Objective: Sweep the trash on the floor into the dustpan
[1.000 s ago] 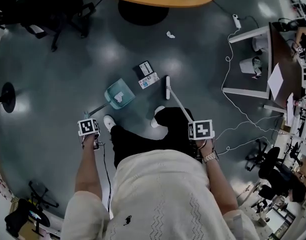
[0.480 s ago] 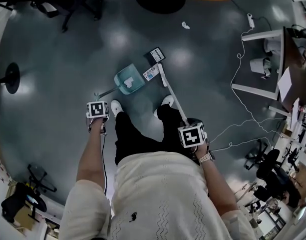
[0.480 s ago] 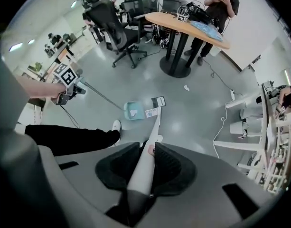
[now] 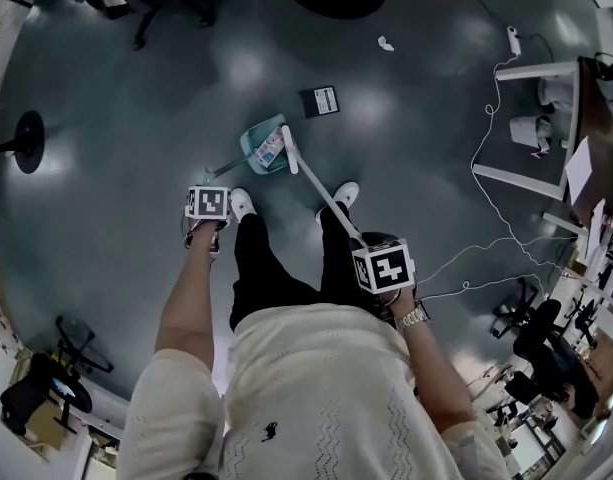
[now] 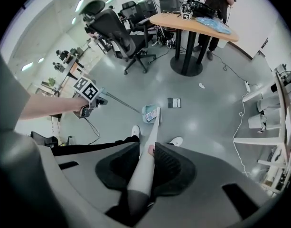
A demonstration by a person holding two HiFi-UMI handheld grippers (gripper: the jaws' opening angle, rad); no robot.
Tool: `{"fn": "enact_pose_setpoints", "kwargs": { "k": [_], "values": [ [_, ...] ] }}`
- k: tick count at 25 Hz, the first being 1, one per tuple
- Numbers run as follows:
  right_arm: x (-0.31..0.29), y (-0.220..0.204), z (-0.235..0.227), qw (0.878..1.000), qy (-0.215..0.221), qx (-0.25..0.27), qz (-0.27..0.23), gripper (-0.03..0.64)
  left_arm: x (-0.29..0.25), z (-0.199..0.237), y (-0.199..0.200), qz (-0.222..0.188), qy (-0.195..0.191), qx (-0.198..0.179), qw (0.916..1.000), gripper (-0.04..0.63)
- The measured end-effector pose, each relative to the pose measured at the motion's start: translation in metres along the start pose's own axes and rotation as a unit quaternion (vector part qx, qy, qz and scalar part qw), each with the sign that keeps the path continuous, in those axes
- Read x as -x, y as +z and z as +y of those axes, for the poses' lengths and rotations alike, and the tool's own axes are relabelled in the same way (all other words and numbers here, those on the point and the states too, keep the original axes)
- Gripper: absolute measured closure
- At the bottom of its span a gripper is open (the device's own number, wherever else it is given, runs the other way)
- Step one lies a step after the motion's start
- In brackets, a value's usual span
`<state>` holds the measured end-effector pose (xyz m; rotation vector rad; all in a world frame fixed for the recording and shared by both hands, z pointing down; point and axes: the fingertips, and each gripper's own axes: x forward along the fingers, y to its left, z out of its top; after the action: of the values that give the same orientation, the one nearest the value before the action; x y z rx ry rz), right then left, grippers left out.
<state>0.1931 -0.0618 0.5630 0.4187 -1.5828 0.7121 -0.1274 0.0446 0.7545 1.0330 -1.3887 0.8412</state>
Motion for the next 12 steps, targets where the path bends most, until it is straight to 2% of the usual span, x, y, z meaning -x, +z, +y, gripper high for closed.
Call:
{"fn": "enact_pose_setpoints", "kwargs": {
  "k": [2,7,10,12],
  "values": [
    [0.005,0.008,-0.004,1.000,-0.006,-0.020,-0.002,0.503,-0.005,0.000,-0.006,0.009,-0.016,0.007,0.9998,0.584],
    [0.024,0.023,-0.052,0.996,-0.003,-0.094,-0.010,0.505,-0.005,0.002,-0.007,0.011,-0.010,0.015,0.9998,0.584],
    [0.042,0.032,-0.087,0.994,-0.016,-0.105,-0.015,0.505,-0.004,0.001,-0.005,0.012,-0.004,0.022,0.9997,0.584],
    [0.051,0.040,-0.108,0.994,-0.033,-0.104,-0.020,0.505,0.000,0.009,-0.003,0.010,0.015,0.018,0.9997,0.583]
  ]
}}
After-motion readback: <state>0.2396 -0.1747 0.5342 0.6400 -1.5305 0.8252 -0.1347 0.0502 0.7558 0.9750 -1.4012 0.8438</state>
